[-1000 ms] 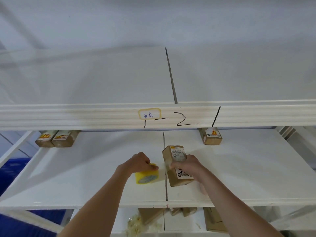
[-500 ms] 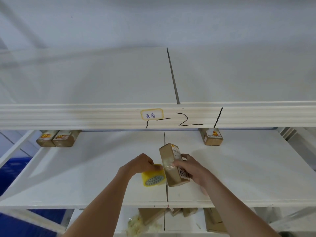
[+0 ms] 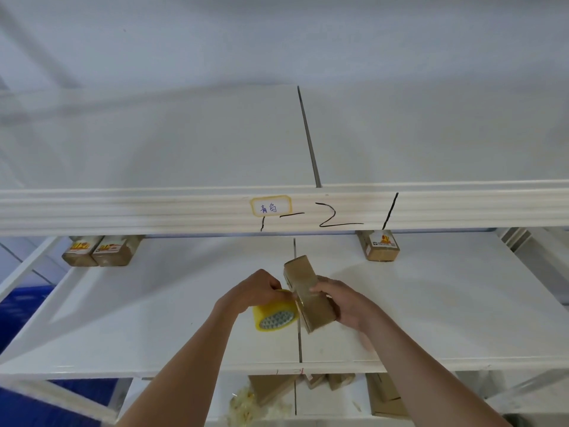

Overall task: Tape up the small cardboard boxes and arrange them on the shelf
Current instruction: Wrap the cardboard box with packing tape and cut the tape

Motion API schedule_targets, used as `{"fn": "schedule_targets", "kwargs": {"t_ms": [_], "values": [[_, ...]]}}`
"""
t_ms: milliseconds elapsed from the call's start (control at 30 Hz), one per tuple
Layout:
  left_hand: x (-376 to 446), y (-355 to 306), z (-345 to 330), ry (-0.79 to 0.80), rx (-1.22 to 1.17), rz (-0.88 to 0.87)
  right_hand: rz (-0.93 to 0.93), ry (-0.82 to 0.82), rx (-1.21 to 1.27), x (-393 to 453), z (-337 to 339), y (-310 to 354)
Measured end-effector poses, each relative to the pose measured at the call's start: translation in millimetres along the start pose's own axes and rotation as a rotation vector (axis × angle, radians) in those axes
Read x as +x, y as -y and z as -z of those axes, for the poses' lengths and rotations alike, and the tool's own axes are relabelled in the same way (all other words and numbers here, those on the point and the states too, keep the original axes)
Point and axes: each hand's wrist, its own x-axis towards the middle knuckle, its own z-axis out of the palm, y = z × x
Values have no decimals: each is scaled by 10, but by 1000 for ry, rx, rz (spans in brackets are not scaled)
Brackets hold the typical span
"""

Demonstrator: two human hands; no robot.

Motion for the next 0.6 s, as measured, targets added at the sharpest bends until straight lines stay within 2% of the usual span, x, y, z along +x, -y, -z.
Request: {"fn": "schedule_targets", "kwargs": {"t_ms": [100,167,267,400,533,600], "values": [[27,-113,-7,-89,77,2,16,-67,-173,30,-100,-7],[32,-143,-2,-80,123,-28,28,-128,-218,47,-108,-32],[-22,-115,-9,-43,172,-45,9,-126,-297,47,-93,-23],[-54,-96,-84,-28,69,-46,3,-177,-299,65,-46,-26],[-84,-49,-103,76,-12,-52,23,-246,-326,72,-6,-73],[-88,-17,-112,79,-47,-45,4,-246,-323,60,7,-80]]}}
